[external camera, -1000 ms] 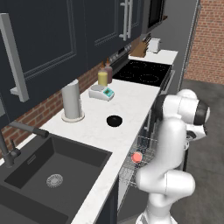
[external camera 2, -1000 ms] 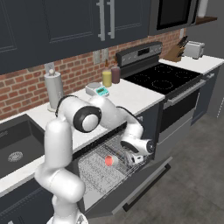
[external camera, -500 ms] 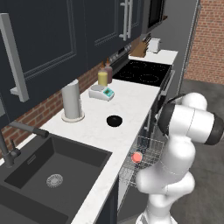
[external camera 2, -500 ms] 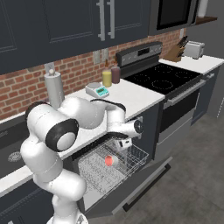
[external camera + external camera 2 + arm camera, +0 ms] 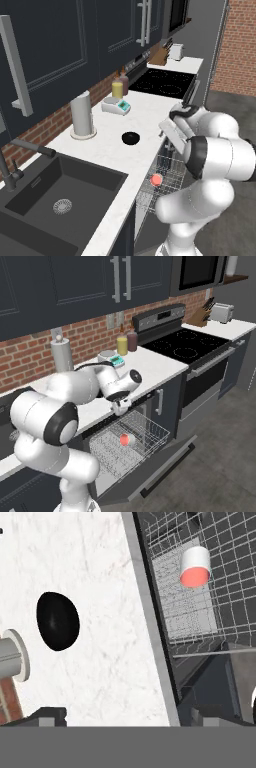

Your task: Pick up the cup and bowl from the counter, place them in the dishwasher, and close the dishwasher door.

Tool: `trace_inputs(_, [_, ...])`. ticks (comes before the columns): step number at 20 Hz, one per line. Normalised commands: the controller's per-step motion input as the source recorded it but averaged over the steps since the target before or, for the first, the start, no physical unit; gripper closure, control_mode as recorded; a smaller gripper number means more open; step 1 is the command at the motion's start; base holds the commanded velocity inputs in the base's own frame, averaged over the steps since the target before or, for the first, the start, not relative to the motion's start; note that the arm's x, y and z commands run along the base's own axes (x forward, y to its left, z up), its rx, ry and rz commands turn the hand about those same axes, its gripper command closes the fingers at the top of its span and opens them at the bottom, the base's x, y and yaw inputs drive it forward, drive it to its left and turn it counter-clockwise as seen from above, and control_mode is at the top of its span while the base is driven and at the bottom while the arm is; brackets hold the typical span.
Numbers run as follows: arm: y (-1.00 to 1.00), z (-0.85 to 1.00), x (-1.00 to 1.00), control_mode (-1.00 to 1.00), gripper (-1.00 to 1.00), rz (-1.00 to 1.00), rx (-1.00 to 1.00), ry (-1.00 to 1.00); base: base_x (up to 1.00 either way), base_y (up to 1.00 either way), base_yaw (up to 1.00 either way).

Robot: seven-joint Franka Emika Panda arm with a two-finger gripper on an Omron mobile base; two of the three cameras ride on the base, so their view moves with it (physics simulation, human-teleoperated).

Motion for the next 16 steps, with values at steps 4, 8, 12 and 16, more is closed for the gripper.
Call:
trace_inputs(4, [0.61, 0.0, 0.02, -1.0, -1.0, 0.07, -0.01, 0.0, 0.0, 0.0, 0.0])
trace_inputs(8, [0.45, -0.02, 0.06, -1.0, -1.0, 0.04, 0.0, 0.0, 0.0, 0.0, 0.0])
trace_inputs(12, [0.31, -0.04, 0.34, -1.0, -1.0, 0.01, 0.0, 0.0, 0.0, 0.0, 0.0])
trace_inputs(16, [0.24, -0.05, 0.52, -1.0, -1.0, 0.0, 0.0, 0.0, 0.0, 0.0, 0.0])
